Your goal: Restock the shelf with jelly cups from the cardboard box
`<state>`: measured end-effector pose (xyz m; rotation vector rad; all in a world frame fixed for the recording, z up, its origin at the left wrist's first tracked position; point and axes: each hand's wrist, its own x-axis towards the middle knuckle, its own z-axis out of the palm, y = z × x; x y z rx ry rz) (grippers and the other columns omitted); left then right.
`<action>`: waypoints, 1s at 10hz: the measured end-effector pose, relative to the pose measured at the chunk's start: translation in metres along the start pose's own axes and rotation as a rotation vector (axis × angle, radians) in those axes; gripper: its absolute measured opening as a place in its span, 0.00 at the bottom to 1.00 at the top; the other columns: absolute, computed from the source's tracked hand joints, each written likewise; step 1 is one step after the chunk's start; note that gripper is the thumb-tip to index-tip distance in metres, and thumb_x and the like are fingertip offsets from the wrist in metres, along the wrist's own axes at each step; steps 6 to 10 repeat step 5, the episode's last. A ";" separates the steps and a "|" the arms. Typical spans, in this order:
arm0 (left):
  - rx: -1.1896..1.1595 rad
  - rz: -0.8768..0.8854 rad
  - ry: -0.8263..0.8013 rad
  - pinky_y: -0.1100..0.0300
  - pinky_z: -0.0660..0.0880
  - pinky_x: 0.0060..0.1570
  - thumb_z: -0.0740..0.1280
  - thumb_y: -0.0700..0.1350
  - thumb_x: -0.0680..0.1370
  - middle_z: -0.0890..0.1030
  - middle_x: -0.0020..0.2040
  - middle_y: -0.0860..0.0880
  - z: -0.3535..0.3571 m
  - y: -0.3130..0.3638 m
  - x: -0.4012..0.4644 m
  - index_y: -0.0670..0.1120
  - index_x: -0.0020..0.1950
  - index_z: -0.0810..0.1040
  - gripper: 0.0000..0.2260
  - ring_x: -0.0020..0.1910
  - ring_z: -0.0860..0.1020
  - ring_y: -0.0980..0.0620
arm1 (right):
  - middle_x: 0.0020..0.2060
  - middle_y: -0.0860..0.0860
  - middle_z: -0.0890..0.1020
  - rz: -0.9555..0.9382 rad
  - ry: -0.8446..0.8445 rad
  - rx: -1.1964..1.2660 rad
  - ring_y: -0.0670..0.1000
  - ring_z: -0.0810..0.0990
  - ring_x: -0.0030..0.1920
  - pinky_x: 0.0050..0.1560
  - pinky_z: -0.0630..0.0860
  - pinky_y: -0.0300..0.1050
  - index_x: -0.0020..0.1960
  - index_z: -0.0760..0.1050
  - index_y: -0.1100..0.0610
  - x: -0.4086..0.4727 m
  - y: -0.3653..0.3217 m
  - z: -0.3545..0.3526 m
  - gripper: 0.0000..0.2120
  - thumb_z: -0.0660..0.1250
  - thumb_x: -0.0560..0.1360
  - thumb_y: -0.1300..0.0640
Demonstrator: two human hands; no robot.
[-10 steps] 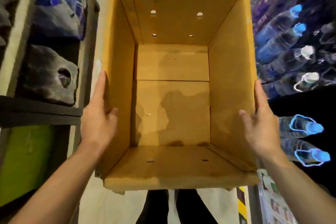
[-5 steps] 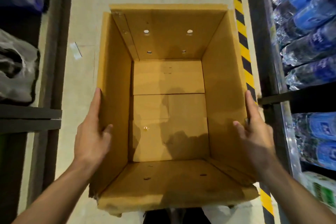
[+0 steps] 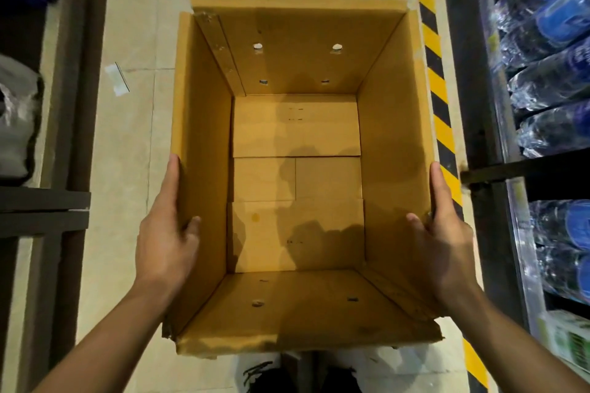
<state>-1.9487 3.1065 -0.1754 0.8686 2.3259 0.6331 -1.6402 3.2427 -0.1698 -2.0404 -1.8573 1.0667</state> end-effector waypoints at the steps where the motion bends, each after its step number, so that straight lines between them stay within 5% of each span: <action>1: 0.025 -0.001 -0.024 0.42 0.65 0.71 0.68 0.37 0.79 0.59 0.79 0.58 -0.002 -0.002 0.002 0.64 0.80 0.44 0.43 0.76 0.63 0.47 | 0.58 0.61 0.78 0.015 -0.041 -0.010 0.56 0.75 0.50 0.57 0.74 0.53 0.81 0.45 0.41 0.002 0.003 -0.001 0.40 0.66 0.81 0.62; 2: 0.042 -0.013 -0.072 0.40 0.63 0.73 0.69 0.42 0.78 0.57 0.80 0.55 -0.014 0.008 0.004 0.61 0.81 0.45 0.42 0.78 0.59 0.48 | 0.76 0.55 0.65 -0.001 -0.080 -0.035 0.58 0.65 0.73 0.73 0.64 0.58 0.81 0.44 0.44 0.005 -0.005 -0.014 0.43 0.69 0.79 0.58; 3: 0.117 -0.007 -0.054 0.41 0.58 0.76 0.67 0.47 0.80 0.56 0.81 0.53 -0.036 0.035 0.000 0.56 0.81 0.52 0.35 0.79 0.55 0.47 | 0.76 0.55 0.64 -0.048 -0.019 -0.156 0.58 0.60 0.76 0.76 0.59 0.59 0.82 0.48 0.51 -0.002 -0.035 -0.036 0.42 0.71 0.77 0.59; 4: 0.169 0.099 -0.023 0.44 0.55 0.77 0.65 0.47 0.82 0.61 0.79 0.52 -0.074 0.080 -0.010 0.53 0.79 0.62 0.27 0.79 0.57 0.49 | 0.71 0.57 0.72 -0.194 0.011 -0.122 0.58 0.67 0.72 0.71 0.64 0.52 0.77 0.64 0.56 -0.018 -0.084 -0.064 0.27 0.65 0.78 0.58; 5: 0.167 0.224 -0.006 0.50 0.59 0.76 0.66 0.43 0.81 0.69 0.75 0.52 -0.124 0.132 -0.019 0.52 0.76 0.67 0.23 0.75 0.64 0.52 | 0.74 0.53 0.68 -0.224 0.013 -0.084 0.53 0.65 0.74 0.71 0.61 0.43 0.72 0.71 0.56 -0.038 -0.141 -0.103 0.22 0.65 0.79 0.60; 10: 0.167 0.224 -0.006 0.50 0.59 0.76 0.66 0.43 0.81 0.69 0.75 0.52 -0.124 0.132 -0.019 0.52 0.76 0.67 0.23 0.75 0.64 0.52 | 0.74 0.53 0.68 -0.224 0.013 -0.084 0.53 0.65 0.74 0.71 0.61 0.43 0.72 0.71 0.56 -0.038 -0.141 -0.103 0.22 0.65 0.79 0.60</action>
